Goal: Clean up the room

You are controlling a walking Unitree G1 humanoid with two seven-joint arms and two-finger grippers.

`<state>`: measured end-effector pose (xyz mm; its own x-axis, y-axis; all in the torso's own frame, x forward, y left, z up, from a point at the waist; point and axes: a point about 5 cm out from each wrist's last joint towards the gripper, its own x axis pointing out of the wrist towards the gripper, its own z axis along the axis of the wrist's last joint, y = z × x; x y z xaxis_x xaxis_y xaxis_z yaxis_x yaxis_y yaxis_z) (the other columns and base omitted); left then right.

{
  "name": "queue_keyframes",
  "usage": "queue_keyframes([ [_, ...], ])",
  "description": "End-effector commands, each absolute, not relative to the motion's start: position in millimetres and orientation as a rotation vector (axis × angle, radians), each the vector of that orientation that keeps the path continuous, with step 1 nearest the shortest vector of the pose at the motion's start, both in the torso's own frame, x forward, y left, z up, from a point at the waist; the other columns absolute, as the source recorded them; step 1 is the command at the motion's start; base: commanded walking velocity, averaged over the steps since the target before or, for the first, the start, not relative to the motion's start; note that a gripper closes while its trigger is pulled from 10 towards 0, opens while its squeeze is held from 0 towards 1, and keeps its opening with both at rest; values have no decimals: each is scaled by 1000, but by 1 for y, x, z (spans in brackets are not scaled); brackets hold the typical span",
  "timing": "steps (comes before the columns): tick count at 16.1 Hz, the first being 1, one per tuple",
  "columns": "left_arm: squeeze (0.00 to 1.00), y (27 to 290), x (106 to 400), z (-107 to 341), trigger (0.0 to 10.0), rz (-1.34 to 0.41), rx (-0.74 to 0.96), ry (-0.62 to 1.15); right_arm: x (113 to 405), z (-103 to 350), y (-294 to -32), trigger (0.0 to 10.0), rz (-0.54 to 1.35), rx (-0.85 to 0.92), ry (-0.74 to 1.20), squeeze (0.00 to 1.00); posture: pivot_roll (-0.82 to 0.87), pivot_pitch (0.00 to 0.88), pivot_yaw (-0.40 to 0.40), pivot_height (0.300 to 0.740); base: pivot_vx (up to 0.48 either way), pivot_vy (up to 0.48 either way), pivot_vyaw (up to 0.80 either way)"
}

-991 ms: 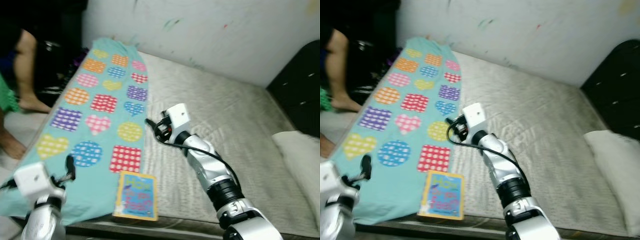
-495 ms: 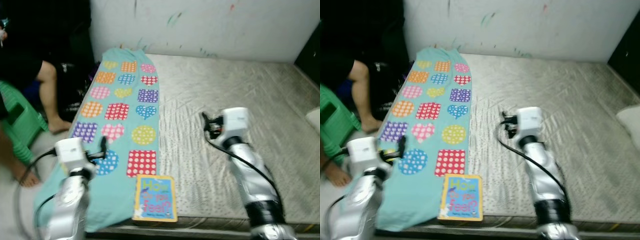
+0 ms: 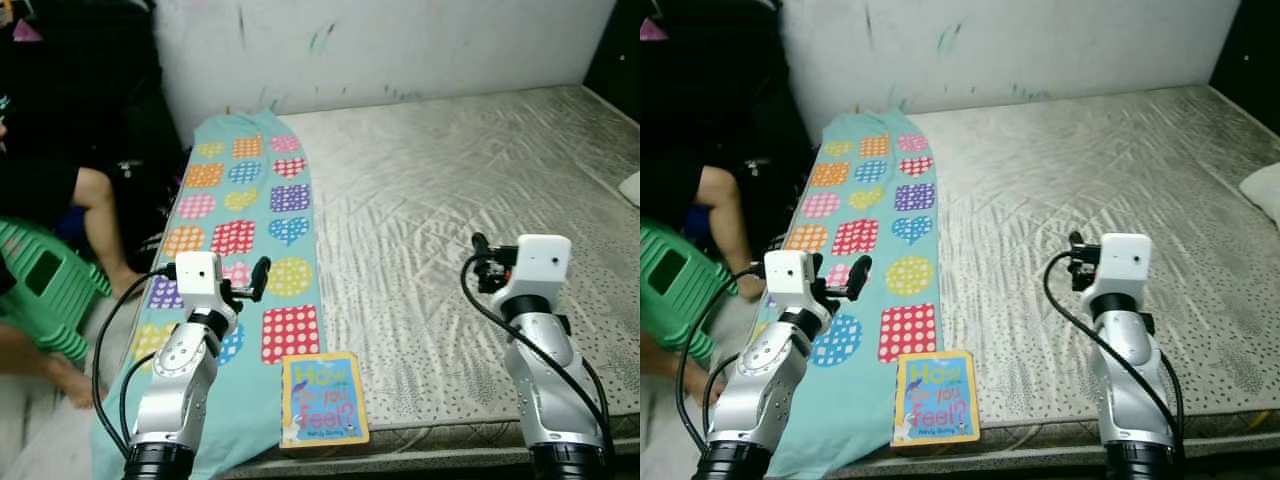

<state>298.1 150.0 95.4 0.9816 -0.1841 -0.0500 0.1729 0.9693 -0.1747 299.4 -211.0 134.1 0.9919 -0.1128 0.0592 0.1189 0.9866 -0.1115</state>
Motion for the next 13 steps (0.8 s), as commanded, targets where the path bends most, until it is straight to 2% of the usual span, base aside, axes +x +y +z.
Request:
queue_keyframes([
  [1, 0, 158, 297, 90, 10000, -166, -158, 82, 303, 141, -198, 10000, -71, -120, -72, 0, -201, 21, 114, 740, 0, 0, 800],
  [3, 0, 160, 295, 88, 10000, -155, -159, 82, 306, 142, -193, 10000, -45, -119, -71, 0, -181, 16, 86, 740, 0, 0, 800],
  [5, 0, 160, 291, 87, 10000, -132, -165, 75, 310, 141, -187, 10000, -12, -110, -55, 0, -164, 11, 62, 740, 0, 0, 0],
  [7, 0, 169, 282, 86, 10000, -64, -164, 59, 318, 138, -167, 10000, 77, -91, -37, 0, -108, 0, -10, 740, 0, 0, 0],
  [9, 0, 178, 276, 86, 10000, -8, -163, 45, 321, 135, -150, 10000, 146, -78, -23, 0, -108, 0, -10, 740, 0, 0, 0],
  [10, 0, 183, 270, 87, 10000, 21, -158, 41, 322, 133, -140, 10000, 183, -69, -16, 0, -60, 0, -53, 740, 0, 0, 0],
  [13, 0, 191, 260, 89, 10000, 58, -139, 23, 322, 128, -129, 10000, 222, -55, 0, 0, -20, 23, -69, 740, 0, 0, 0],
])
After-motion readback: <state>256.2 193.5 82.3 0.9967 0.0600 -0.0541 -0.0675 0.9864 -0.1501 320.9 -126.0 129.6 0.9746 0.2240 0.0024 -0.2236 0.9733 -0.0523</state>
